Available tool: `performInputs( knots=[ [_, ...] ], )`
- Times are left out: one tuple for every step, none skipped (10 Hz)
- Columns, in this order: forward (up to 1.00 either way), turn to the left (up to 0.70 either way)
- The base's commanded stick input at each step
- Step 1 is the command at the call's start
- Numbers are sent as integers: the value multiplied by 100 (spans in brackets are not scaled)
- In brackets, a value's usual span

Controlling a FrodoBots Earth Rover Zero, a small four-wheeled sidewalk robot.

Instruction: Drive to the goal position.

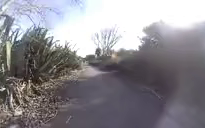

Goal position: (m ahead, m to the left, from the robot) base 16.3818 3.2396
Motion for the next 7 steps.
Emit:
performInputs(
  knots=[
    [45,0],
    [45,0],
    [45,0],
    [45,0],
    [45,0],
    [45,0],
    [45,0]
  ],
)
